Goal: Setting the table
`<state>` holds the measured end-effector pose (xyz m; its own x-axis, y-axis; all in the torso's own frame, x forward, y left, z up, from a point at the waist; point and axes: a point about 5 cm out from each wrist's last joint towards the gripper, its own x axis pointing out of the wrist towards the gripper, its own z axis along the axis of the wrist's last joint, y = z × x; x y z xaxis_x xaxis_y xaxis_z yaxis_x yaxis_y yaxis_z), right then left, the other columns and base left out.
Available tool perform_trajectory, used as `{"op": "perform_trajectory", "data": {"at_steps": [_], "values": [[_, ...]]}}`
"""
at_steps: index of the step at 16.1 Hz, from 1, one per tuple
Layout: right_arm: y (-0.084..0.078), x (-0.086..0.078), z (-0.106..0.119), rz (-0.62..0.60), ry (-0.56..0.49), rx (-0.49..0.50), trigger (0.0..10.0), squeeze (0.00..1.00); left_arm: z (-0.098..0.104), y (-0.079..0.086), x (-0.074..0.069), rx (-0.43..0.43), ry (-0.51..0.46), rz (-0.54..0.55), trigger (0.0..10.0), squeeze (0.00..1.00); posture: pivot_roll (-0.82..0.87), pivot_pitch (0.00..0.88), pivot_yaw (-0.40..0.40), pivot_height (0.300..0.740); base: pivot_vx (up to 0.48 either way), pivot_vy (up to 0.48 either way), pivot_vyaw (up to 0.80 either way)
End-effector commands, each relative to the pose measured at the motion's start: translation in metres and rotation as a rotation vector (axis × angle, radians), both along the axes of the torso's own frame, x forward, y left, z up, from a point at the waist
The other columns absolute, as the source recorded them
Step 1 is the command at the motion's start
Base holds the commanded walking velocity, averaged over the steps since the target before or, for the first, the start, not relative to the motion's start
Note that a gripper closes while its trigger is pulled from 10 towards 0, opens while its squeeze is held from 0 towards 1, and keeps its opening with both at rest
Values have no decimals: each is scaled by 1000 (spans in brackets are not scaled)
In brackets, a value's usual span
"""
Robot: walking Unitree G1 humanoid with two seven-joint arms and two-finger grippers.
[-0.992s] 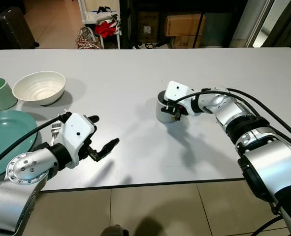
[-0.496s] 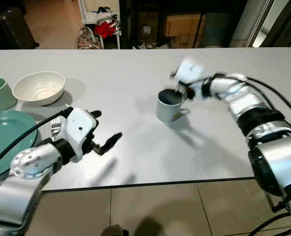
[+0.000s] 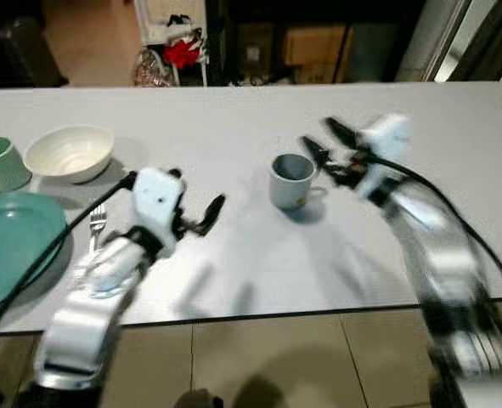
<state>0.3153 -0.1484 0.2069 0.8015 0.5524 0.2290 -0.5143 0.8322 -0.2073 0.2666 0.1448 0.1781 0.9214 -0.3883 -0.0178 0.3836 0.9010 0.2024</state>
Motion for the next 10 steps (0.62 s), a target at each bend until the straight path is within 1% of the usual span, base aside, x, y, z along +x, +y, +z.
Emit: {"op": "perform_trajectory", "data": {"at_steps": [1,2,3,4,5,6,7,8,9,10], "values": [[-1,-10,8,-38,-9,39,10000,0,5,-2,3,2,-28,16,10000,0,21,0,46,740,0,0,0],[-5,-33,-3,-138,42,66,10000,0,3,-7,5,-9,-17,18,10000,0,1,0,58,740,0,0,0],[-5,-40,-7,-167,58,62,10000,0,2,-9,5,-10,-15,16,10000,0,-4,0,60,740,0,0,0],[-5,-55,-18,-217,109,74,10000,0,0,-11,5,-14,-4,18,10000,0,-12,0,65,740,0,0,0],[-4,-73,-30,-276,163,51,10000,0,-3,-11,5,-27,11,30,10000,0,-18,0,68,740,0,0,0],[-2,-89,-39,-320,217,57,10000,0,-6,-10,4,-31,23,42,10000,0,-16,0,68,740,0,0,0],[-4,-96,-44,-346,238,56,10000,0,-7,-8,3,-31,32,46,10000,0,-17,0,67,740,0,0,0],[-7,-109,-52,-385,266,26,10000,0,-11,-6,1,-30,45,57,10000,0,-18,0,68,740,0,0,0],[-12,-115,-57,-414,300,35,10000,0,-12,-4,0,-30,51,63,10000,0,-18,0,68,740,0,0,0],[-14,-116,-58,-422,309,33,10000,0,-13,-4,1,-35,53,69,10000,0,-18,0,68,740,247,0,800]]}}
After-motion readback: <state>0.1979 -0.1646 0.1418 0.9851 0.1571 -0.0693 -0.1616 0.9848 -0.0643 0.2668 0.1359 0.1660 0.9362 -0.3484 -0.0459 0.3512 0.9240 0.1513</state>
